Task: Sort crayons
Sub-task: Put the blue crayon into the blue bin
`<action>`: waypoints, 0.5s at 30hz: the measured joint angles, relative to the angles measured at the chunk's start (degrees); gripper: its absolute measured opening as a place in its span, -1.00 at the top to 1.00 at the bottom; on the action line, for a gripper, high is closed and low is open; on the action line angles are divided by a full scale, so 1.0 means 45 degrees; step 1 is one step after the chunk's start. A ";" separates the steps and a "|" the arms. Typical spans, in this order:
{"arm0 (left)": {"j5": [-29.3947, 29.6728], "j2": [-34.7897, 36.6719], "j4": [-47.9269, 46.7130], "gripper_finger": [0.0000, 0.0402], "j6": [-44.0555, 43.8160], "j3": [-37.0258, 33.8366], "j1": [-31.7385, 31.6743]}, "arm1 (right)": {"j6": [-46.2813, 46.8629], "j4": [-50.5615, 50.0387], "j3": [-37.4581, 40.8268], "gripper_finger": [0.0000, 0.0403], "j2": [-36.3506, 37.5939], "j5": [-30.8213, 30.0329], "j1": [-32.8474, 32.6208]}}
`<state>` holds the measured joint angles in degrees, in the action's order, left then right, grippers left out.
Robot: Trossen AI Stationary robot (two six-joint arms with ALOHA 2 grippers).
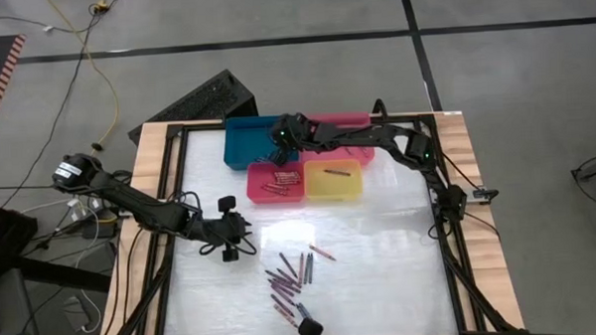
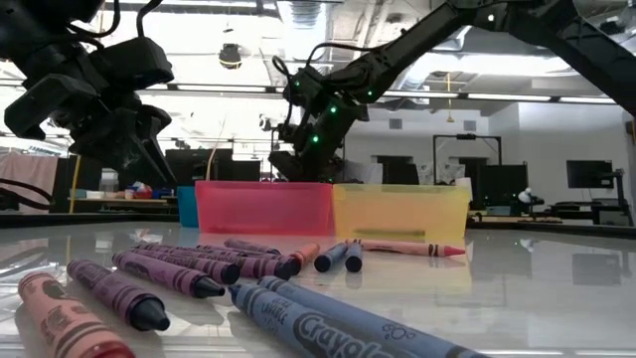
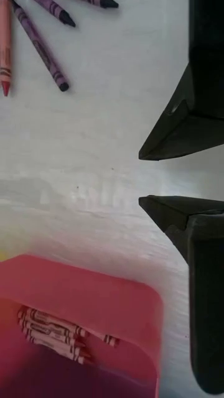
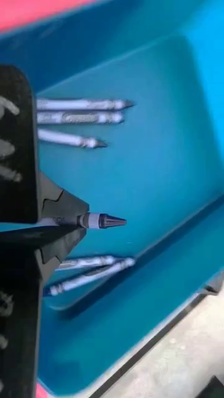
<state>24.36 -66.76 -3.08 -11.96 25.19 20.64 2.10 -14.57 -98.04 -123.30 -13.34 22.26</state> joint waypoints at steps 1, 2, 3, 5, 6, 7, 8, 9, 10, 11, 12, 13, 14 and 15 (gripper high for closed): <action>0.0000 0.0000 -0.0001 0.53 -0.0054 0.0000 0.0000 | -0.0062 -0.0003 0.0000 0.95 -0.0105 -0.0005 -0.0005; -0.0003 0.0000 -0.0005 0.53 -0.0103 0.0000 0.0000 | -0.0085 -0.0049 0.0000 0.95 -0.0165 0.0000 -0.0005; 0.0000 0.0000 -0.0008 0.53 -0.0157 0.0000 0.0000 | -0.0090 -0.0176 0.0000 0.95 -0.0193 -0.0005 -0.0005; -0.0004 0.0000 -0.0008 0.53 -0.0166 0.0000 0.0000 | -0.0090 -0.0321 0.0010 0.94 -0.0200 -0.0019 -0.0005; 0.0000 0.0000 -0.0008 0.53 -0.0166 0.0000 0.0000 | -0.0086 -0.0289 0.0006 0.94 -0.0193 -0.0028 -0.0005; 0.0000 0.0000 -0.0008 0.53 -0.0164 0.0000 0.0000 | -0.0045 -0.0279 -0.0005 0.94 -0.0187 -0.0038 -0.0005; 0.0001 0.0000 -0.0004 0.53 -0.0124 0.0000 0.0000 | -0.0002 -0.0286 -0.0005 0.92 -0.0185 -0.0049 0.0004; 0.0007 0.0000 -0.0006 0.53 -0.0085 0.0000 0.0000 | 0.0090 -0.0315 -0.0005 0.91 -0.0185 -0.0053 0.0032; 0.0022 0.0000 -0.0005 0.53 -0.0055 0.0000 0.0000 | 0.0197 -0.0360 -0.0005 0.88 -0.0185 -0.0043 0.0070; 0.0037 0.0000 -0.0003 0.53 -0.0040 0.0000 0.0000 | 0.0275 -0.0392 -0.0005 0.86 -0.0185 -0.0014 0.0117; 0.0039 0.0000 -0.0003 0.53 -0.0048 0.0000 0.0000 | 0.0314 -0.0423 -0.0005 0.83 -0.0185 -0.0010 0.0160; 0.0040 0.0000 -0.0008 0.53 -0.0075 0.0000 0.0000 | 0.0342 -0.0460 -0.0005 0.80 -0.0185 -0.0010 0.0184; 0.0044 0.0000 -0.0003 0.53 -0.0101 0.0000 0.0000 | 0.0344 -0.0540 -0.0005 0.77 -0.0185 -0.0019 0.0198; 0.0044 0.0000 -0.0008 0.53 -0.0127 0.0000 0.0000 | 0.0340 -0.0644 -0.0005 0.75 -0.0185 -0.0035 0.0210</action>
<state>24.56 -66.76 -3.11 -12.54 25.19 20.64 3.63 -17.47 -98.06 -124.14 -13.50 23.21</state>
